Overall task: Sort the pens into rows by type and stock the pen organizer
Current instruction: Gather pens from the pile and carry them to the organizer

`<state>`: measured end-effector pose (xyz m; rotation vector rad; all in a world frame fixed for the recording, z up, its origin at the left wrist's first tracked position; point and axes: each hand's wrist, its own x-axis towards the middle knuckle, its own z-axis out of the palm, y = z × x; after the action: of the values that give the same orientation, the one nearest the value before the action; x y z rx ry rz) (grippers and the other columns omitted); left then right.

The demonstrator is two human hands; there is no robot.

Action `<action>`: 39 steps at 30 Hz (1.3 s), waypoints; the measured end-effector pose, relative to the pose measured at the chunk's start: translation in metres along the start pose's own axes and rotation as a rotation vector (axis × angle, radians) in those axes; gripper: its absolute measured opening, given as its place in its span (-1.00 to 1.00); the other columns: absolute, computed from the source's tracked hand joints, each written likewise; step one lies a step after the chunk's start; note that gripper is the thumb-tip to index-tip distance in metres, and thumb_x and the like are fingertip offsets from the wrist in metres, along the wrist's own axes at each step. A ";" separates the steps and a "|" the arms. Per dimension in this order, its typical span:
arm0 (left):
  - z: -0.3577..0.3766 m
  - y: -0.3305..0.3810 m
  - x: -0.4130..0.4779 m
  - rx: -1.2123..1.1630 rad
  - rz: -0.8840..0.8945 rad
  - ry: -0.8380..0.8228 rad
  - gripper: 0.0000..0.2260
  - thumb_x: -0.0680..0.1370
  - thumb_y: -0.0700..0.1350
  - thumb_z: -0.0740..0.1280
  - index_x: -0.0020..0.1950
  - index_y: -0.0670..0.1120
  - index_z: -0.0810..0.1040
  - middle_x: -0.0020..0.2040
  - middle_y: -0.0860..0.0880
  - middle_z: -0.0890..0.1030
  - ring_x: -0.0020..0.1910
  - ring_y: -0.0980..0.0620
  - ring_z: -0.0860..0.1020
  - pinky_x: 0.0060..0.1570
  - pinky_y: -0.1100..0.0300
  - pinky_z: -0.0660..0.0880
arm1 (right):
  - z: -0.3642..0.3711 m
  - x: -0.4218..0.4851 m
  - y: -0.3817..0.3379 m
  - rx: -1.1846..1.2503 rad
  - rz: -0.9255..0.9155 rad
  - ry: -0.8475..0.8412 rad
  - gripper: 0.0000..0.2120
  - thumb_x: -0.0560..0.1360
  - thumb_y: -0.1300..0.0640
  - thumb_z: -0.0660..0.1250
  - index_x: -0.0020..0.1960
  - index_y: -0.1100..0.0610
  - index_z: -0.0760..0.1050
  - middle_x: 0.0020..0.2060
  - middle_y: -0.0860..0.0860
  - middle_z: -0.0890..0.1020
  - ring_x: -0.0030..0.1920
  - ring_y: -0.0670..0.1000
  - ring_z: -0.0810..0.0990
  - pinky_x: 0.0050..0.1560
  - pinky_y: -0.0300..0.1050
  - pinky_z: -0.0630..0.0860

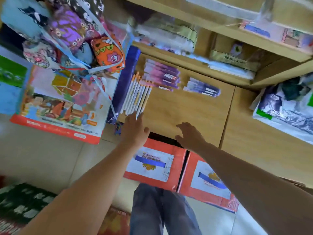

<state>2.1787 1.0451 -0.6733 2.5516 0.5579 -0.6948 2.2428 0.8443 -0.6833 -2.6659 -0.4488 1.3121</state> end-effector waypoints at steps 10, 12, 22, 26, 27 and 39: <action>-0.004 -0.020 0.069 0.021 0.006 0.153 -0.44 0.52 -0.08 0.32 0.48 -0.13 0.25 0.50 -0.18 0.21 0.46 -0.19 0.18 0.37 -0.04 0.23 | -0.049 0.092 -0.051 0.149 -0.104 0.450 -0.70 0.54 0.12 0.27 0.26 0.03 0.44 0.09 0.05 0.58 0.01 0.12 0.58 -0.06 -0.06 0.50; -0.002 -0.022 0.078 0.031 -0.033 0.167 -0.42 0.52 -0.06 0.32 0.49 -0.15 0.22 0.48 -0.17 0.24 0.43 -0.19 0.21 0.33 -0.05 0.29 | -0.051 0.110 -0.060 0.098 -0.137 0.467 -0.65 0.54 0.10 0.26 0.32 0.03 0.40 0.08 0.07 0.58 0.01 0.16 0.58 -0.09 -0.02 0.53; 0.000 -0.024 0.091 0.078 -0.057 0.236 -0.47 0.47 -0.10 0.34 0.42 -0.16 0.32 0.32 -0.18 0.36 0.27 -0.19 0.36 0.16 -0.03 0.38 | -0.050 0.139 -0.056 -0.035 -0.048 0.541 -0.76 0.57 -0.02 0.24 0.16 0.09 0.43 -0.04 0.11 0.63 -0.06 0.22 0.60 -0.22 -0.02 0.45; 0.000 -0.021 0.090 0.049 -0.043 0.257 -0.49 0.45 -0.14 0.33 0.39 -0.16 0.35 0.35 -0.17 0.35 0.27 -0.18 0.37 0.17 -0.01 0.41 | -0.055 0.136 -0.044 0.019 0.013 0.544 -0.78 0.54 0.00 0.27 0.11 0.10 0.46 -0.04 0.10 0.63 -0.08 0.20 0.60 -0.21 -0.05 0.46; 0.000 -0.021 0.090 0.049 -0.041 0.254 -0.48 0.45 -0.14 0.33 0.40 -0.16 0.35 0.36 -0.17 0.34 0.28 -0.18 0.36 0.17 -0.01 0.41 | -0.056 0.136 -0.042 0.017 0.022 0.544 -0.79 0.54 0.02 0.27 0.11 0.10 0.47 -0.04 0.10 0.63 -0.08 0.20 0.60 -0.22 -0.06 0.44; 0.003 -0.010 0.096 0.009 -0.081 0.239 -0.39 0.50 -0.11 0.31 0.48 -0.28 0.19 0.34 -0.24 0.30 0.30 -0.20 0.31 0.30 0.02 0.33 | -0.054 0.122 -0.026 0.090 0.053 0.582 -0.81 0.52 0.10 0.25 0.11 0.12 0.41 -0.17 0.04 0.63 -0.19 0.14 0.59 -0.28 -0.15 0.34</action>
<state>2.2493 1.0769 -0.7317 2.6507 0.7416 -0.4206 2.3509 0.9086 -0.7355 -2.8160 -0.2334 0.4966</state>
